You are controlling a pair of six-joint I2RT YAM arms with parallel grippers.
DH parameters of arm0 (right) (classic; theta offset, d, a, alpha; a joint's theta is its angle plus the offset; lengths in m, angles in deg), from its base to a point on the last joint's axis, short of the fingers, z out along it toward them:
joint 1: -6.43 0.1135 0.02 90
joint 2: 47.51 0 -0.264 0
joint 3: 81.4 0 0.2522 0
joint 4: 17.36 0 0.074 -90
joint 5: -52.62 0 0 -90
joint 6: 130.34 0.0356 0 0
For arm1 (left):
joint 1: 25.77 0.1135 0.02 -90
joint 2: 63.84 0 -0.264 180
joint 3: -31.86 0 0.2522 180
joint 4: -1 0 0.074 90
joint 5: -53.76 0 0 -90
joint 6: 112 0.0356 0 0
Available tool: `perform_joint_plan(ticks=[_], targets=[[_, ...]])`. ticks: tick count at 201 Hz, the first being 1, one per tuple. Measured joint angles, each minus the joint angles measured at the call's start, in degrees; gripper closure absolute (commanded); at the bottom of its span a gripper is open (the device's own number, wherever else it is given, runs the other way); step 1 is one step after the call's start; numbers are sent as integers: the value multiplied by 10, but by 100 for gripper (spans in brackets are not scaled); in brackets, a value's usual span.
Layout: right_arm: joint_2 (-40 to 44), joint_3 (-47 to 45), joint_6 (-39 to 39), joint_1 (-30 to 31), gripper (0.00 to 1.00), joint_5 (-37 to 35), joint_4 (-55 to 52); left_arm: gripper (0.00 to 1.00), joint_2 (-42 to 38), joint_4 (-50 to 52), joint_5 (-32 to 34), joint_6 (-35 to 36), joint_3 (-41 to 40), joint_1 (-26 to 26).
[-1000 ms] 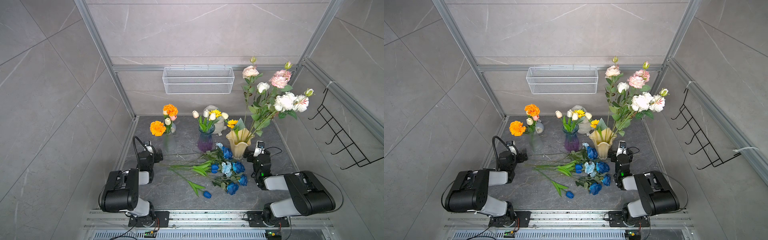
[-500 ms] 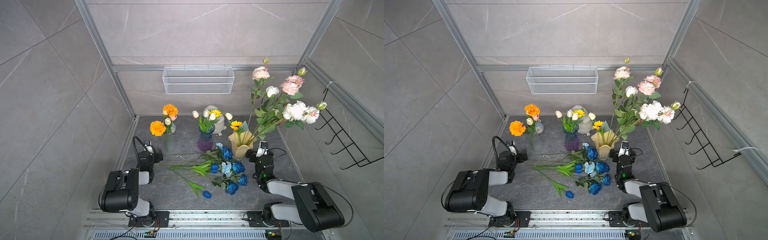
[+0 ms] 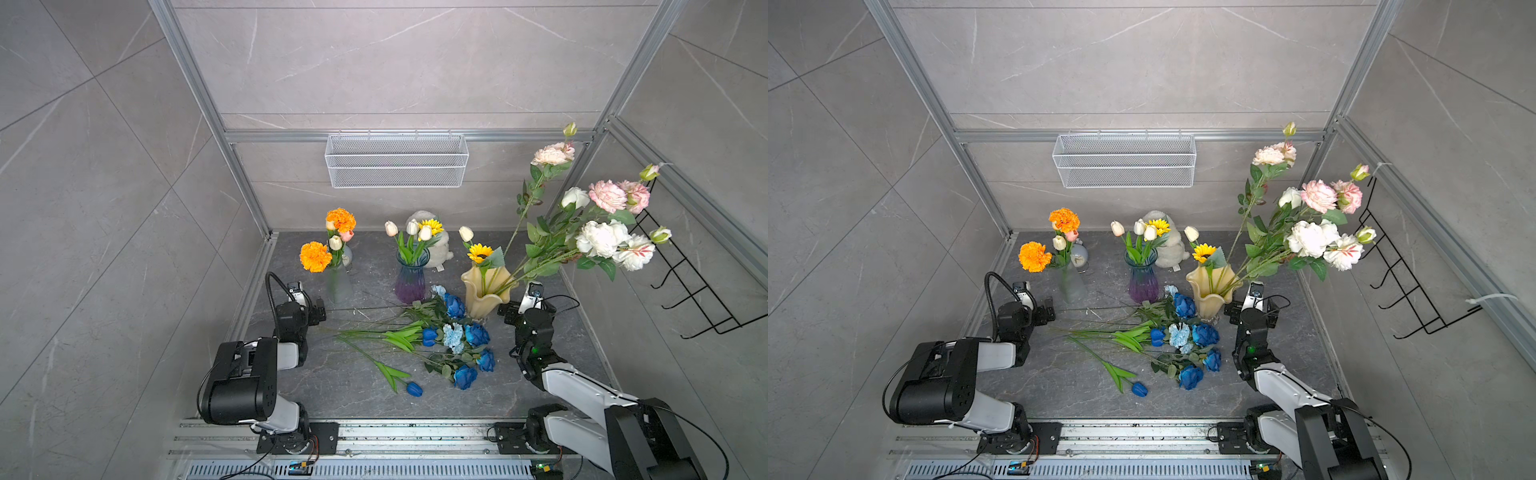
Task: Pick out blue flowers from the vase
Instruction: Move the vase to the center of the board.
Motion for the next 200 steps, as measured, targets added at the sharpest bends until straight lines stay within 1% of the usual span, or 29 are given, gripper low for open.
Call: perform_joint_plan(ticks=[42,64,82,98,112,123,147,170,186,200], targets=[[0,0,24,2,0,-12,-38,0,0,0,0,0,0,0],[35,3,42,2,0,-26,-97,0,0,0,0,0,0,0],[83,30,77,2,0,-42,-196,0,0,0,0,0,0,0],[113,87,128,2,0,-60,-315,0,0,0,0,0,0,0],[134,124,164,2,0,-62,-388,0,0,0,0,0,0,0],[160,132,183,2,0,-61,-433,0,0,0,0,0,0,0],[244,137,216,2,0,-57,-552,0,0,0,0,0,0,0],[303,184,237,2,2,-40,-663,0,0,0,0,0,0,0],[320,227,245,2,4,-18,-710,0,0,0,0,0,0,0],[320,261,247,2,5,10,-736,0,0,0,0,0,0,0]])
